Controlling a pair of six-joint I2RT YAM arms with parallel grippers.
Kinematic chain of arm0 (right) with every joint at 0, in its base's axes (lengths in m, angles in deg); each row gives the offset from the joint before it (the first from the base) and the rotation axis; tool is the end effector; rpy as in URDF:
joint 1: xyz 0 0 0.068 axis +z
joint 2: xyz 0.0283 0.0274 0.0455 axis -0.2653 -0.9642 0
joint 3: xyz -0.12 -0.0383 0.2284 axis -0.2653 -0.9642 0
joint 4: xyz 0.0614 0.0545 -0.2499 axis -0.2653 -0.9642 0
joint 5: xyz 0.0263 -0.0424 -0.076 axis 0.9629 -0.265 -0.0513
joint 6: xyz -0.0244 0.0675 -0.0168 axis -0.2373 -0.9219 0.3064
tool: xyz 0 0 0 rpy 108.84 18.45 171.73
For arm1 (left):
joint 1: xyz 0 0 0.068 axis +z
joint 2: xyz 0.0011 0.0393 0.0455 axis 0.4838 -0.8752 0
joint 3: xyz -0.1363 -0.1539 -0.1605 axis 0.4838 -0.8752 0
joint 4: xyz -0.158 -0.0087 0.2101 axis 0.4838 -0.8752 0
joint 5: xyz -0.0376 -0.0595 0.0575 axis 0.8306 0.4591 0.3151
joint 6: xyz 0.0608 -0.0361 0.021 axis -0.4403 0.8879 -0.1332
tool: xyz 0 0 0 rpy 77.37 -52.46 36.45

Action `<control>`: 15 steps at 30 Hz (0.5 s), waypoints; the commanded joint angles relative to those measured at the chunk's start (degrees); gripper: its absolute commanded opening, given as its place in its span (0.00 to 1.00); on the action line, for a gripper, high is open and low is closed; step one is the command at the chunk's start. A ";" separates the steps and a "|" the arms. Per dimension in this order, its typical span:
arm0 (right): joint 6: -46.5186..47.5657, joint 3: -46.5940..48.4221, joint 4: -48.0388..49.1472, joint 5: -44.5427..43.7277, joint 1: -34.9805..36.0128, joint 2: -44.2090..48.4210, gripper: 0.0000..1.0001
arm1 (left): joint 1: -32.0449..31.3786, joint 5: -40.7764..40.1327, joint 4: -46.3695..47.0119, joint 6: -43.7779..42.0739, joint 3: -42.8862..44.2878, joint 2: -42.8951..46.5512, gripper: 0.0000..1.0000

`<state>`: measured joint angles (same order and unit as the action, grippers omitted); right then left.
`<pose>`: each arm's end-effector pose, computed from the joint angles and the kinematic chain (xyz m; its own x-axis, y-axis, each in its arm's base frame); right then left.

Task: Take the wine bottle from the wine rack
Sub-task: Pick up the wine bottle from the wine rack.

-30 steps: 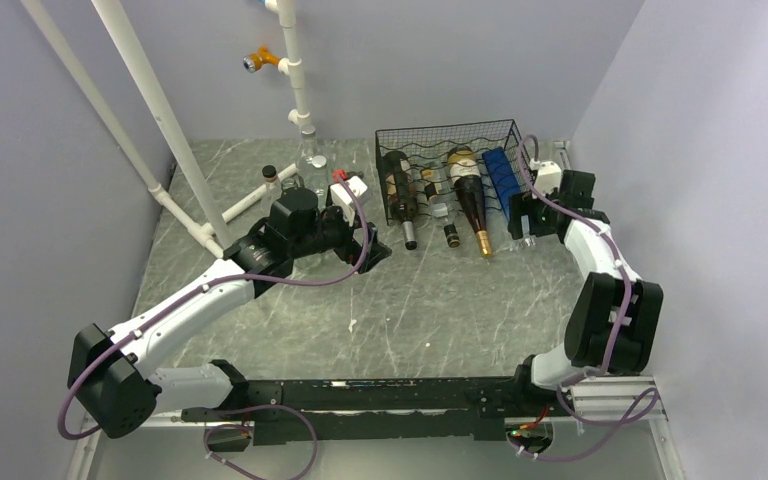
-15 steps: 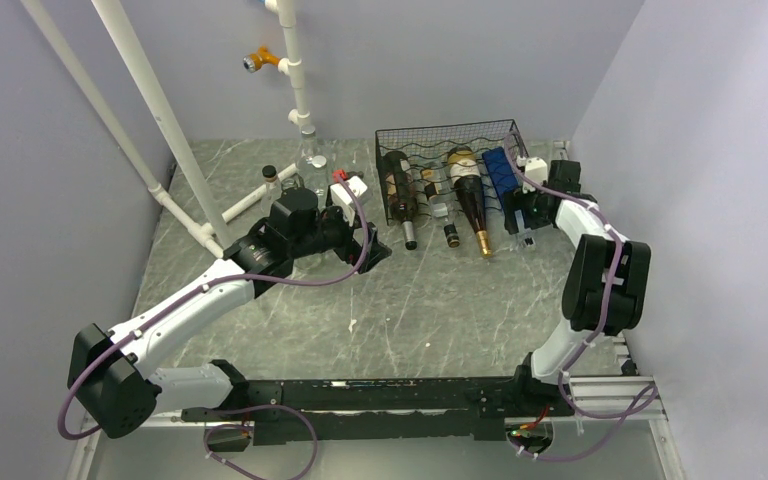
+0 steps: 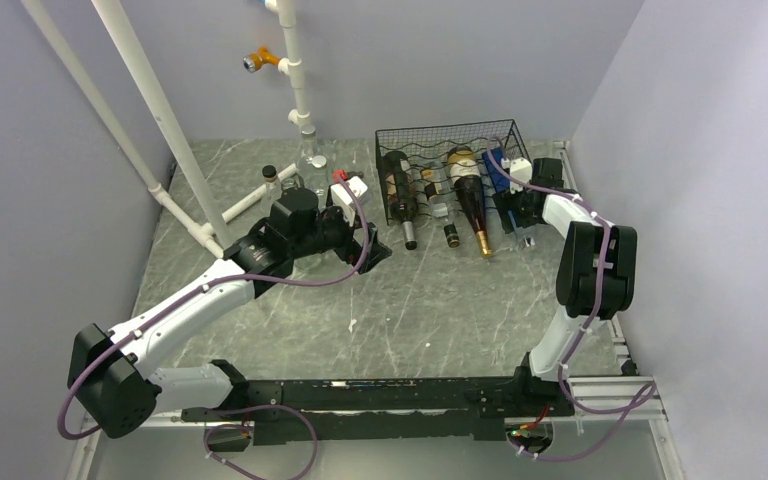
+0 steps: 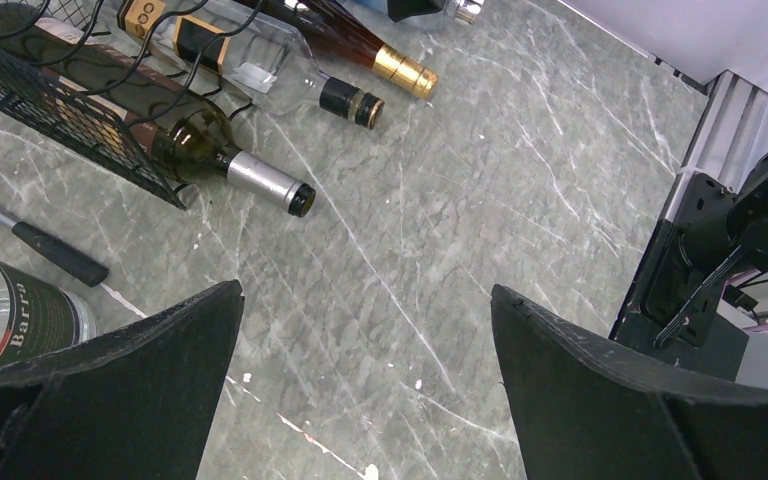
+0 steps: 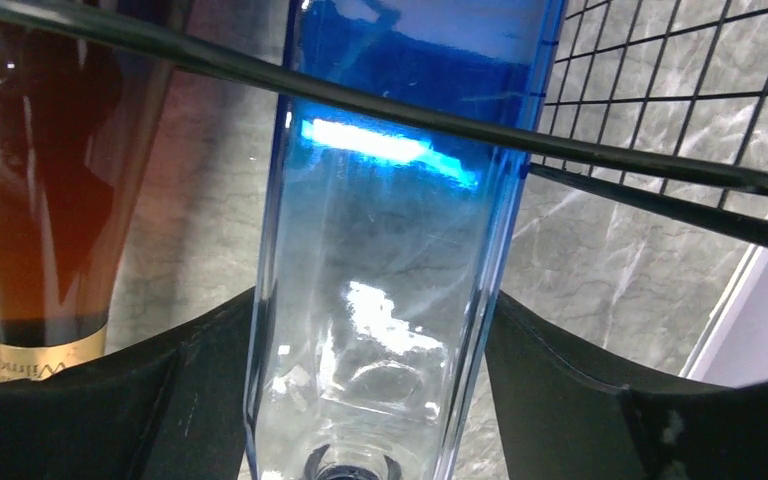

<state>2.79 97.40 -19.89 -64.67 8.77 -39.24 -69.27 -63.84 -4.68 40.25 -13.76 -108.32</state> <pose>0.3950 -0.0377 0.1531 -0.7497 -0.3396 -0.5680 -0.3106 0.9385 -0.1512 0.2224 -0.2139 0.3151 -0.3221 0.1507 -0.9346 0.8121 0.5514 -0.1910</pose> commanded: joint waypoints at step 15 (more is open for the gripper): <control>4.07 -1.80 2.16 -1.32 0.25 3.70 0.08 | -0.36 -0.51 0.72 -0.03 1.19 2.54 0.99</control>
<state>5.04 96.98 -19.00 -67.36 9.21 -39.28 -69.31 -63.86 -4.72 40.23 -13.76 -107.71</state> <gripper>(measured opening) 0.678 0.992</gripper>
